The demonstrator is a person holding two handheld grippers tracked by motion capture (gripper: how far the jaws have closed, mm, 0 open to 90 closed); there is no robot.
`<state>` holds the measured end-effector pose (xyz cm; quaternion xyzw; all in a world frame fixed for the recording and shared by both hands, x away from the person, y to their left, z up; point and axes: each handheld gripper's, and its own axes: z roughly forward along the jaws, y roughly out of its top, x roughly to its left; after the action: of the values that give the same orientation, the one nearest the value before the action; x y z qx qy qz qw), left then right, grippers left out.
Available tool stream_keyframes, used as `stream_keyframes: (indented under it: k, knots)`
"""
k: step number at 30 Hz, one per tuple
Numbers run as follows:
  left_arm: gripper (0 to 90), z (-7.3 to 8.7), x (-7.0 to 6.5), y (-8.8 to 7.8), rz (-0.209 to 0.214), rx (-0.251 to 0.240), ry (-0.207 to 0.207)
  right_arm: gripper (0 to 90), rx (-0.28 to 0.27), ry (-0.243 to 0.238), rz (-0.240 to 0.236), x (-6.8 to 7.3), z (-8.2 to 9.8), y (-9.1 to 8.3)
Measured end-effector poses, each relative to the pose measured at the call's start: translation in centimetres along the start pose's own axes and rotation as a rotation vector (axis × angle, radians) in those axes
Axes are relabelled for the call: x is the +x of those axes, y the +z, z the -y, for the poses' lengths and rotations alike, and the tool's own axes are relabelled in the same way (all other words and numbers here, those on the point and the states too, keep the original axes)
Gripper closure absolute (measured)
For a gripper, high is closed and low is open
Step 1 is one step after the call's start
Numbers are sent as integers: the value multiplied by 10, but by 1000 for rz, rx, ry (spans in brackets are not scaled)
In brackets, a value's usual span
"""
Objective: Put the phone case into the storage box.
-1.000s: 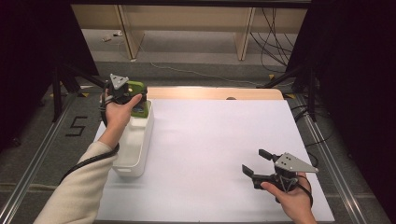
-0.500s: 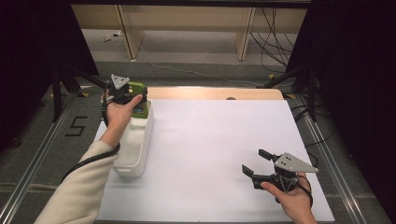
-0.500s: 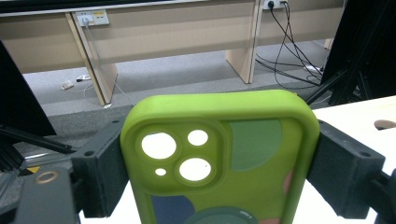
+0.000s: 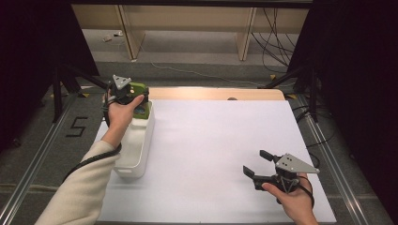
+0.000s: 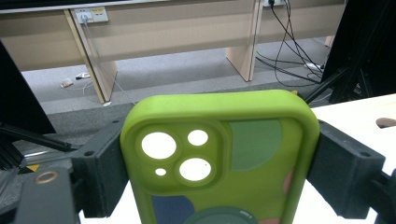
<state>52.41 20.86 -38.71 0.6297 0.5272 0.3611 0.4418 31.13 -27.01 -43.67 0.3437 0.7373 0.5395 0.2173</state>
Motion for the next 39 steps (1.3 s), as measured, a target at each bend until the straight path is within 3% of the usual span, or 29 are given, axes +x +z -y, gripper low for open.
stream_keyframes:
  k: [39]
  knots:
    - [156,13,3,10,-14,49,4,155,4,2,-4,0,0,0]
